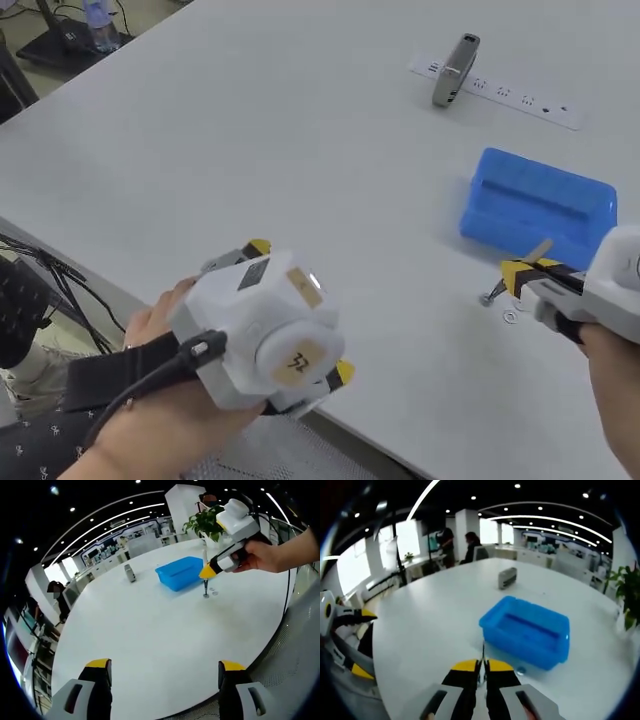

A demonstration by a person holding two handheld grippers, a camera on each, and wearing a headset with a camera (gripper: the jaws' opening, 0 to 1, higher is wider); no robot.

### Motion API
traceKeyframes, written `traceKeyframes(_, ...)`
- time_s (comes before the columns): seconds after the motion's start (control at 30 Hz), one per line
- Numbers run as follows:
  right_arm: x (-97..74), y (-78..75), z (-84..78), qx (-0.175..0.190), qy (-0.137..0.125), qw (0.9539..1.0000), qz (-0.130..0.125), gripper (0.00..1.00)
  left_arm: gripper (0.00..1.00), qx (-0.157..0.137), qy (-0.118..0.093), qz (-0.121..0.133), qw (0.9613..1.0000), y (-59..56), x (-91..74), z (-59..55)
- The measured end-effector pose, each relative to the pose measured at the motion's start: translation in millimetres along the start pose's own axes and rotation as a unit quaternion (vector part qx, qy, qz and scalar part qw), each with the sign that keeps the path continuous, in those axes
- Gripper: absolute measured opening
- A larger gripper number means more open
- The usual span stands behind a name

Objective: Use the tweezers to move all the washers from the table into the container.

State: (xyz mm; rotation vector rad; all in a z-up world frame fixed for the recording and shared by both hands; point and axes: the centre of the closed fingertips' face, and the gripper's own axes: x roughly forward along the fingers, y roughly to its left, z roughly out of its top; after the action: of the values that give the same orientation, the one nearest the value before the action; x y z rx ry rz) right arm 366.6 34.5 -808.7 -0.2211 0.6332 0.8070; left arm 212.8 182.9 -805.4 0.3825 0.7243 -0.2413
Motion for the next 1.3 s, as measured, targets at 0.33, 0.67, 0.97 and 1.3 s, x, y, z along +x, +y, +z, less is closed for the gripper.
traceKeyframes(0.33, -14.2, 4.0, 16.0, -0.013, -0.009, 0.9999, 0.007, 0.02, 0.91, -0.001, -0.007, 0.002, 1.0, 0.9, -1.3, 3.1)
traceKeyframes(0.67, -28.3, 10.8, 51.9, -0.034, -0.041, 0.9984, 0.02, 0.02, 0.91, 0.003, -0.002, 0.002, 1.0, -0.1, 0.1, 1.0)
traceKeyframes(0.97, -33.3, 3.7, 80.5, -0.024, -0.073, 0.9969, 0.016, 0.01, 0.91, 0.0, -0.005, 0.001, 1.0, -0.1, -0.1, 2.1)
traceKeyframes(1.3, -29.3, -11.0, 93.0, -0.012, -0.085, 0.9963, 0.003, 0.01, 0.9, 0.002, -0.002, 0.001, 1.0, -0.3, -0.1, 0.9)
